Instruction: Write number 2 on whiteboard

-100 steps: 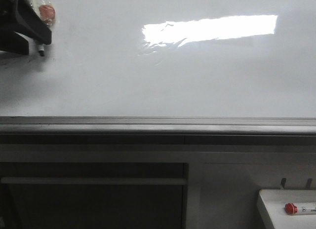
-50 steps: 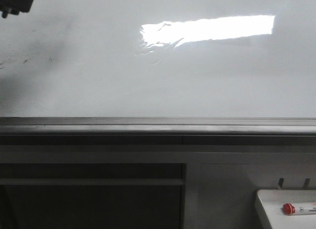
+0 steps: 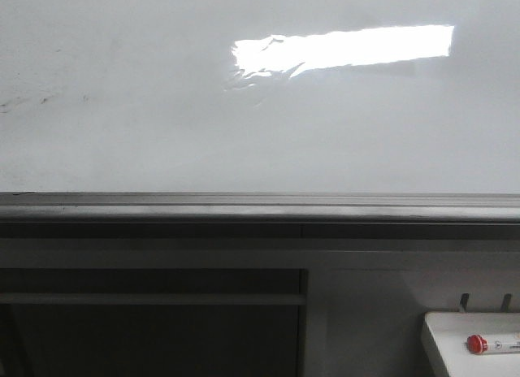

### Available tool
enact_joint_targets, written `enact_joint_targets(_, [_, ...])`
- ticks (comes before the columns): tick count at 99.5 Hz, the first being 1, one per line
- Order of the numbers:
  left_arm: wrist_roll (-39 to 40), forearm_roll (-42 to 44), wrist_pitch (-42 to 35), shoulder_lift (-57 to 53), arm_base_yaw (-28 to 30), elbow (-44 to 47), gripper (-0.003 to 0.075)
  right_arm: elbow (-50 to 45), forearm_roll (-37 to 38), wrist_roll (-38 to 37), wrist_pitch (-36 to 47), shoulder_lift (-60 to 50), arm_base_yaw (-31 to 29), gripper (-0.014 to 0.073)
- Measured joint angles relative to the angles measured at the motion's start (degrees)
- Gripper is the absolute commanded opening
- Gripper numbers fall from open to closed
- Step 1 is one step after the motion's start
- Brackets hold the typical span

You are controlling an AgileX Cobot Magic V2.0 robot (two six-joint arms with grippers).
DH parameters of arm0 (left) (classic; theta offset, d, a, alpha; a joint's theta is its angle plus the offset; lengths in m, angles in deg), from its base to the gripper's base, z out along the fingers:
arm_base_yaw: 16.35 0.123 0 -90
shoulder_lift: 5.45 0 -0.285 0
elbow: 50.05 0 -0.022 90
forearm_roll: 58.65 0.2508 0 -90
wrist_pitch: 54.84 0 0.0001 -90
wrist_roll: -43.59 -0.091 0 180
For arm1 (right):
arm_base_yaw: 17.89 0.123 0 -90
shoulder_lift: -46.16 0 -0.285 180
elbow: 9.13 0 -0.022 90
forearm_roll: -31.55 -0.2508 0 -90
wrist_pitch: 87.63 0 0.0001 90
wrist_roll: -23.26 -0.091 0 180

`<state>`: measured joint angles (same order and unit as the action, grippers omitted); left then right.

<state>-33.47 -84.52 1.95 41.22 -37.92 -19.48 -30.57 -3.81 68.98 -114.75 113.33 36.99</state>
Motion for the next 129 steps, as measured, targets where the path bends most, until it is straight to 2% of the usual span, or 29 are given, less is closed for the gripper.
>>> enact_joint_targets(22, [-0.5,0.6,0.7,-1.5,0.0,0.0,-0.0020,3.1,0.6,0.6,9.1,8.3,9.0,0.0381])
enact_joint_targets(48, [-0.6,-1.1,0.8,-1.5,0.0,0.0,-0.0020,3.2,0.6,0.6,15.4,12.7,10.6,0.0366])
enact_joint_targets(58, [-0.6,-1.2,0.8,-1.5,0.0,0.0,-0.0020,3.2,0.3,0.6,15.6,13.1,10.7,0.0288])
enact_joint_targets(92, [-0.3,-1.8,1.4,-1.5,0.0,0.0,-0.0020,3.2,-2.3,1.3,15.5,13.1,10.7,-0.0074])
enact_joint_targets(106, [-0.3,-1.7,1.4,-1.5,0.0,0.0,-0.0015,3.2,-2.5,1.5,15.3,13.1,10.7,-0.0078])
enact_joint_targets(115, [-0.3,-1.9,1.4,-1.5,0.0,0.0,0.0071,3.2,-2.5,1.5,15.3,13.1,10.7,-0.0078])
enact_joint_targets(119, [-0.3,-2.2,1.4,-1.5,0.0,0.0,0.0164,3.2,-2.6,1.5,15.3,13.1,10.7,-0.0078])
enact_joint_targets(120, [-0.3,-2.3,1.4,-1.5,0.0,0.0,0.0164,3.2,-2.7,1.5,15.3,13.1,10.7,-0.0078])
enact_joint_targets(124, [-0.3,-3.8,1.2,-1.5,0.0,0.0,0.0279,3.3,-3.1,1.4,15.3,13.1,10.7,-0.0078])
enact_joint_targets(129, [-0.1,-7.1,1.0,-1.5,0.0,-0.1,0.0382,3.3,-3.5,1.3,15.5,13.2,10.7,-0.0078])
